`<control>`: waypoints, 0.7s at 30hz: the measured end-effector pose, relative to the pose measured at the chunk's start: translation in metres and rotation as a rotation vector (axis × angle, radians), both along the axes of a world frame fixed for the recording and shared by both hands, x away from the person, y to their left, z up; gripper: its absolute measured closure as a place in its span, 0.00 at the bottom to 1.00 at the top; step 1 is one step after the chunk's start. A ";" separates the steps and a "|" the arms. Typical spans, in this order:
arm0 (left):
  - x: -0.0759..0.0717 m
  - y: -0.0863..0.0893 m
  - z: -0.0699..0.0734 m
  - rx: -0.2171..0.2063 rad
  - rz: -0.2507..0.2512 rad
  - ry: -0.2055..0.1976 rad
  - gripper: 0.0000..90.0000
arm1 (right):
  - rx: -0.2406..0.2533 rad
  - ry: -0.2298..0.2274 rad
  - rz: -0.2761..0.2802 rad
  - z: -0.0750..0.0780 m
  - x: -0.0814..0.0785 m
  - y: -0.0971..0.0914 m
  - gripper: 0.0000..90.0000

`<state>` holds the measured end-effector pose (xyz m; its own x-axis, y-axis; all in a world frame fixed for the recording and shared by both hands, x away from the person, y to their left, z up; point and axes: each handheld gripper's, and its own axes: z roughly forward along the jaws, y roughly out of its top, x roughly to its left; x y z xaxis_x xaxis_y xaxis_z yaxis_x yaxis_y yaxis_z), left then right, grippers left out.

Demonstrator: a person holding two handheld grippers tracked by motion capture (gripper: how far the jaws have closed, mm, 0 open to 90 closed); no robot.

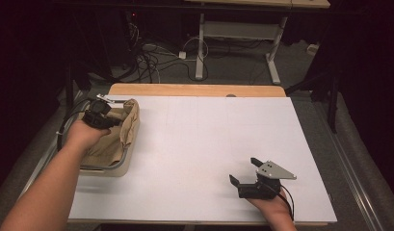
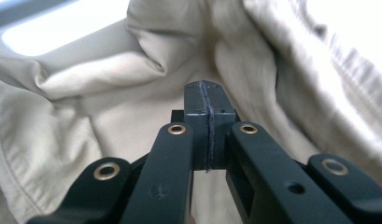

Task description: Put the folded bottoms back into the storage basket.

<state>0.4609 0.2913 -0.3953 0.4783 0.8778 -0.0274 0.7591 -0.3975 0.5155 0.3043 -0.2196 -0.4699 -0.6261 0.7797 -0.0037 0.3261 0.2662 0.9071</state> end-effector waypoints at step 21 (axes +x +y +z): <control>-0.021 -0.005 -0.023 -0.073 -0.069 0.047 0.97 | -0.002 0.005 0.018 -0.001 -0.003 0.004 0.03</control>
<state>0.4399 0.2863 -0.4186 0.5338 0.8379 -0.1135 0.7555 -0.4123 0.5092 0.3011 -0.2157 -0.4706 -0.6401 0.7683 -0.0023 0.3258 0.2741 0.9048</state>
